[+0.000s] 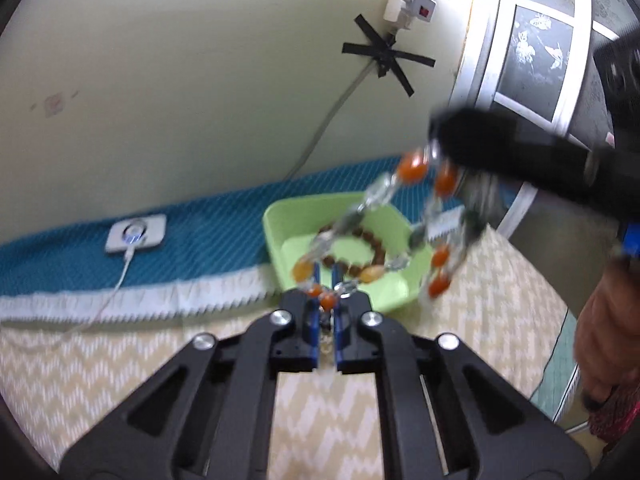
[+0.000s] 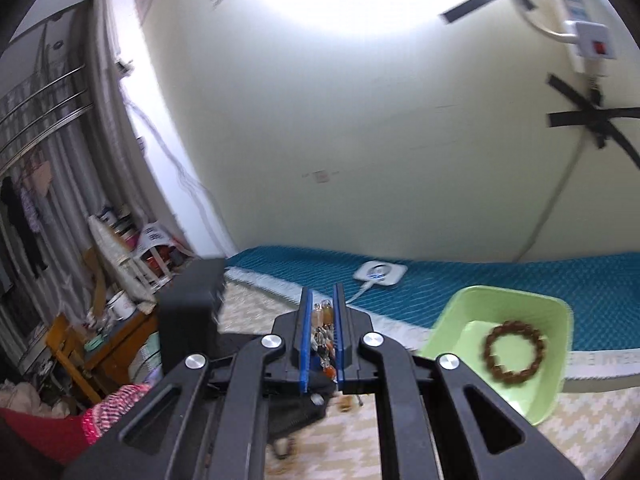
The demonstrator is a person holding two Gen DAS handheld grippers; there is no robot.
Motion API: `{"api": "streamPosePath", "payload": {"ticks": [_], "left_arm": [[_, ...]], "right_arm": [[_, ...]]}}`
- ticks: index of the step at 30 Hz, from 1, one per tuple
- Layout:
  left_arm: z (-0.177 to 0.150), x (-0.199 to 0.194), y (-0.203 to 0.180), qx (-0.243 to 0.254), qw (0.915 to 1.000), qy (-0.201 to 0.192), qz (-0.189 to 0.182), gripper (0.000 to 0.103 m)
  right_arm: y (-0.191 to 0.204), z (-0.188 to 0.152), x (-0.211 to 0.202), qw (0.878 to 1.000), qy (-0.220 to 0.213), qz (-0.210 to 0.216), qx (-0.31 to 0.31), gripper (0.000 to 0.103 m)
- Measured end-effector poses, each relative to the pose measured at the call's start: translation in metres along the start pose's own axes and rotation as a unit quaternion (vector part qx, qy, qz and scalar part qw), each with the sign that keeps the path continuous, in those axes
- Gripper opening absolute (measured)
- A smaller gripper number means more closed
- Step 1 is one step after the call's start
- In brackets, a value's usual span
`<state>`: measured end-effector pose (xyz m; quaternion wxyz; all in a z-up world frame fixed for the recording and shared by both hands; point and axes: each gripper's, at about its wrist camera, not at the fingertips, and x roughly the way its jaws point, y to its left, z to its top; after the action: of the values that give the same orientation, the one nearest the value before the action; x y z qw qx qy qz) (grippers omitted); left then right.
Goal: Organize jewelry
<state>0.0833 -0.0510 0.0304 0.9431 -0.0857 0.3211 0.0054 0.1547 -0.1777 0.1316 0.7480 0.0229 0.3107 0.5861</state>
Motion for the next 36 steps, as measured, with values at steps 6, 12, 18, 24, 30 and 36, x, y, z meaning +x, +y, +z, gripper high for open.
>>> {"api": "streamPosePath", "payload": {"ticks": [6,12,18,24,30,36], "left_arm": [[0.026,0.063,-0.014,0.006,0.9991,0.043,-0.003,0.013],[0.003,0.075,0.003,-0.011,0.9965,0.077,0.031,0.039],[-0.031,-0.012,0.039,-0.047,0.9972,0.029,0.050,0.039],[-0.116,-0.085,0.075,-0.101,0.9881,0.042,0.108,0.039],[-0.179,-0.111,0.063,-0.121,0.9879,0.059,0.076,0.041],[-0.184,-0.076,0.041,-0.101,0.9898,0.092,0.042,0.026]], "right_arm": [[-0.064,-0.020,0.013,0.999,0.001,-0.014,0.045,0.000],[-0.098,-0.045,0.013,0.996,-0.017,-0.021,0.087,0.015],[-0.069,-0.081,0.012,0.997,0.013,0.005,0.081,0.015],[-0.017,-0.127,0.053,0.991,0.117,0.035,0.052,0.015],[0.043,-0.170,0.068,0.982,0.180,0.054,0.000,0.015],[0.075,-0.195,0.089,0.971,0.230,0.026,-0.053,0.000]]}}
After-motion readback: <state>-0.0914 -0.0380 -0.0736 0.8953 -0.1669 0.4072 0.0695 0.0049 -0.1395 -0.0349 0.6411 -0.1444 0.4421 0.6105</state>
